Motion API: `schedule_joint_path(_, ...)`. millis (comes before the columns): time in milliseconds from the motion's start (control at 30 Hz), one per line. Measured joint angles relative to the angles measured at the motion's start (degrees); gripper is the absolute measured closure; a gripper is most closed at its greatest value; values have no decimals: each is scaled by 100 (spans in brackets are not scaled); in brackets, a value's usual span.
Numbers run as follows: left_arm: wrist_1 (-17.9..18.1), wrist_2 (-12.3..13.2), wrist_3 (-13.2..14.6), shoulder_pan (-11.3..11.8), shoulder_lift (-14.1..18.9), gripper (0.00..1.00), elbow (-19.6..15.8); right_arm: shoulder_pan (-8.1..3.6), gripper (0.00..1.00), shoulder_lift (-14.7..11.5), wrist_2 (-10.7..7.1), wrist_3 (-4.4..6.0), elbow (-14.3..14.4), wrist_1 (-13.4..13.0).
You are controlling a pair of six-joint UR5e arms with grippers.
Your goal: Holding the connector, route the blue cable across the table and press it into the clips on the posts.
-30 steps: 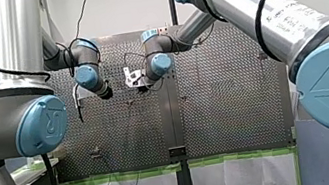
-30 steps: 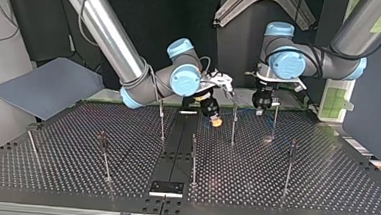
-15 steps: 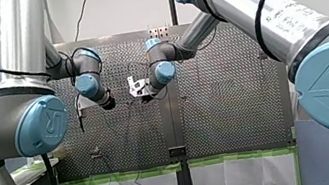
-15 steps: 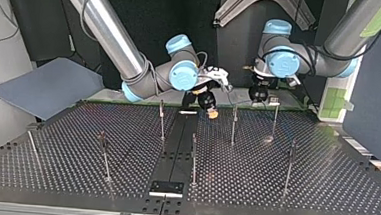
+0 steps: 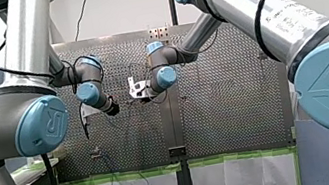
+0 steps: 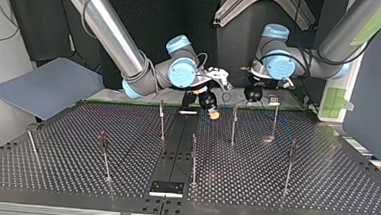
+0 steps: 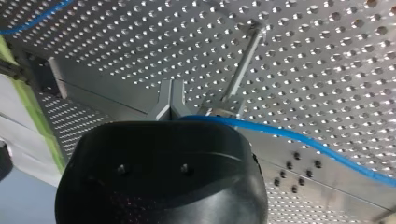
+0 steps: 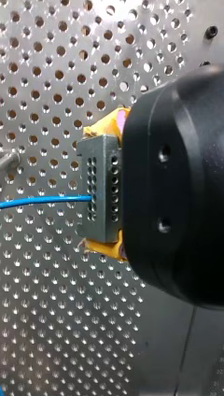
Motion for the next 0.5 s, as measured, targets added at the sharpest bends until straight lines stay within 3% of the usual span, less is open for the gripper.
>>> schedule_joint_path(300,19,204,-68,36,-130,100,130,-59,100,1,-35,116,10,-71)
schedule_joint_path(500,64,279,-92,46,-239,100,209,-116,100,1,-39,133,23,-75)
